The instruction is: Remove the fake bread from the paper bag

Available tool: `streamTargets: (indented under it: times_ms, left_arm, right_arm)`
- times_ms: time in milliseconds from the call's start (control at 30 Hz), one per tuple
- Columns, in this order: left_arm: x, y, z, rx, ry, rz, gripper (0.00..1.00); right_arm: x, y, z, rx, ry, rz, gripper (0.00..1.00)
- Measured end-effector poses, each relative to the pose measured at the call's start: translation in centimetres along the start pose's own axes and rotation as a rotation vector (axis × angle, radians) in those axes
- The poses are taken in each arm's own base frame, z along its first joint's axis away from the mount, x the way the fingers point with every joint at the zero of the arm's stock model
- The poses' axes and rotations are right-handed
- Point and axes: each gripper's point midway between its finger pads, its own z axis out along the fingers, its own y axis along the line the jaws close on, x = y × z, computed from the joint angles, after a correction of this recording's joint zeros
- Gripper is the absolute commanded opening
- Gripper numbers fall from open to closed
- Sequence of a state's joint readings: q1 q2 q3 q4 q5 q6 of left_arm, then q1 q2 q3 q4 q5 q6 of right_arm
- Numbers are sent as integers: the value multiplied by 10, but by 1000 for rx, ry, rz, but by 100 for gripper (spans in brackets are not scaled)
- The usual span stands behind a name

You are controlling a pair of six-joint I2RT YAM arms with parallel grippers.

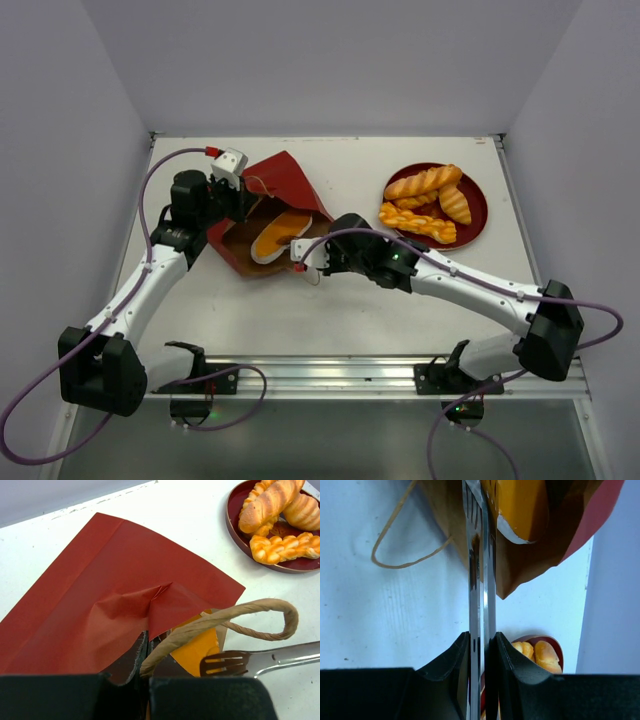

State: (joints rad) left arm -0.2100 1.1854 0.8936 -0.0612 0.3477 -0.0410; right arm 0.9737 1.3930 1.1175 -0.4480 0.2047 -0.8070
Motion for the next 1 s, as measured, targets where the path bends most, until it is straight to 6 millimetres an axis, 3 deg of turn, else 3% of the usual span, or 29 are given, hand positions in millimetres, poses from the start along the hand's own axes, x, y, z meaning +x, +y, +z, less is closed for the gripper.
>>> streamTargets:
  times_ms: [367,600,1000]
  left_arm:
    - [0,1,0,-5,1,0,0]
    - [0,2,0,-12,1,0,0]
    - [4,8,2,-43,11,-4,0]
  right_arm:
    - [1,24,-23,-113,-64,2,0]
    - [-2,35,-57,-197,-132,33,0]
    - [-1,10,-128,-158,-245,118,0]
